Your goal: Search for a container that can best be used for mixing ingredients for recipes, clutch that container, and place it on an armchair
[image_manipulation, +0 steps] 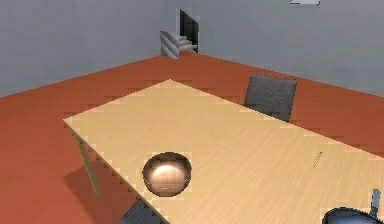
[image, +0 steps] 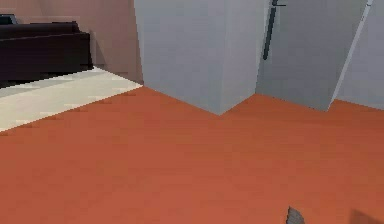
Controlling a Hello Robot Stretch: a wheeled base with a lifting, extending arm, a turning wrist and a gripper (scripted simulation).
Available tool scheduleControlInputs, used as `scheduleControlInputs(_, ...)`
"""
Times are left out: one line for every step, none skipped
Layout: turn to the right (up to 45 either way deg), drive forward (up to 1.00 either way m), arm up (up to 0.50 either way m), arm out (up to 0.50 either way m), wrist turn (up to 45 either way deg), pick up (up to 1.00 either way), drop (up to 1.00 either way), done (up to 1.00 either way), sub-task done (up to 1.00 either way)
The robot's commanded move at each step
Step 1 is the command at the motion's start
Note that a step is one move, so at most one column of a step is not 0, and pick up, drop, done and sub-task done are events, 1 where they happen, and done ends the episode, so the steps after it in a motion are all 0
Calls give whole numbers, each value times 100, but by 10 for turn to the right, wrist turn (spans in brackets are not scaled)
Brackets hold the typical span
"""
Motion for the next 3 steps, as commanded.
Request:
scheduleControlInputs(0,0,38,0,0,0,0,0,0)
scheduleControlInputs(0,0,0,22,0,0,0,0,0)
scheduleControlInputs(0,0,0,0,450,0,0,0,0)
